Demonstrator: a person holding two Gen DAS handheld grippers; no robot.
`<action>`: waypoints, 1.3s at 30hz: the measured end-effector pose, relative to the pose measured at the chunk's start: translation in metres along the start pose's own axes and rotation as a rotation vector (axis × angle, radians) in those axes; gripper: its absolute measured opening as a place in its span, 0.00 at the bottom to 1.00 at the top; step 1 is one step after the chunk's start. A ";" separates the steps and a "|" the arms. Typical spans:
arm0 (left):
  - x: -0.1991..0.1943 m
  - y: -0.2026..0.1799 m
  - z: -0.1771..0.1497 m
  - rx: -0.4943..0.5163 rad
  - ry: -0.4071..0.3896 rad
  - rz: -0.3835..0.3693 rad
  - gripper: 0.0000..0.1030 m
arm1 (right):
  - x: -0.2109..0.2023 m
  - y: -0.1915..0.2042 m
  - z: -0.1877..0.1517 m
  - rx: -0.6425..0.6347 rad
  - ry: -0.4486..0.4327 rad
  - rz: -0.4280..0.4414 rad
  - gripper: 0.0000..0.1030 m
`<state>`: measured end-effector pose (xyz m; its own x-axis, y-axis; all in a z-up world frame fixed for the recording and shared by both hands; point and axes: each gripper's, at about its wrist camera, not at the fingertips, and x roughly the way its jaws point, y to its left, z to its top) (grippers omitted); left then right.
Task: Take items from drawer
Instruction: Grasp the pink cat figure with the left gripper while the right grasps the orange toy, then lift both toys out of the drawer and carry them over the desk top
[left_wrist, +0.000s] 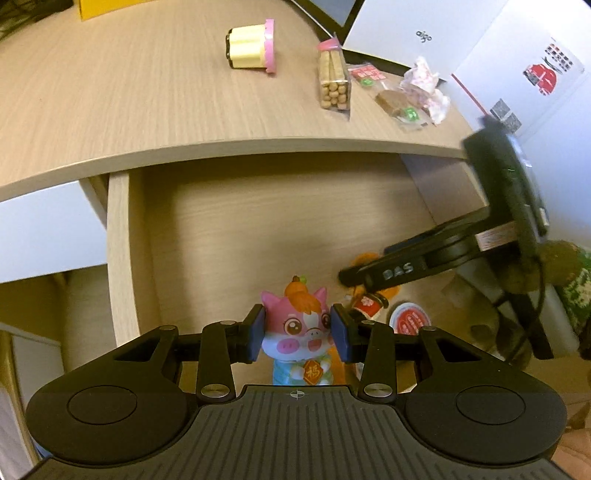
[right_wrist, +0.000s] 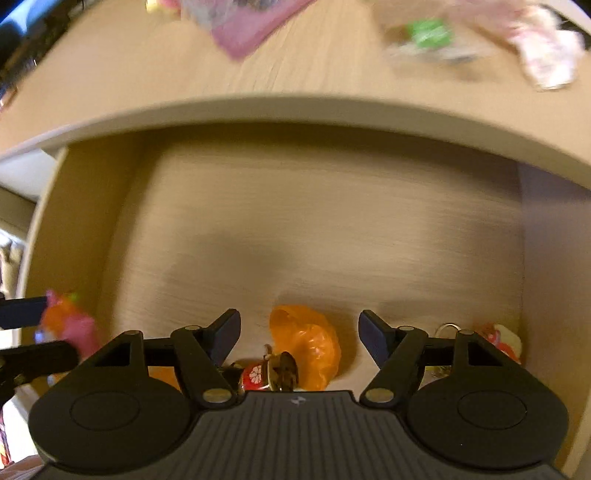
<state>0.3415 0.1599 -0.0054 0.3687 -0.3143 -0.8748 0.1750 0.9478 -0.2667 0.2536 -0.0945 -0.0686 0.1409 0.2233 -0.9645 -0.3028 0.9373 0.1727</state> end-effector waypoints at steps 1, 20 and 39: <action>-0.001 -0.001 -0.001 0.007 -0.001 0.005 0.41 | 0.004 0.001 -0.001 -0.003 0.021 0.018 0.70; -0.005 -0.026 0.008 0.067 -0.024 -0.032 0.41 | -0.069 -0.026 -0.072 0.138 -0.209 0.129 0.11; -0.020 0.012 0.132 -0.053 -0.394 0.046 0.42 | -0.158 -0.058 -0.016 0.172 -0.517 0.021 0.11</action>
<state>0.4562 0.1701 0.0623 0.6986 -0.2586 -0.6671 0.1066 0.9596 -0.2603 0.2336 -0.1882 0.0707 0.5947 0.3043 -0.7441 -0.1581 0.9518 0.2628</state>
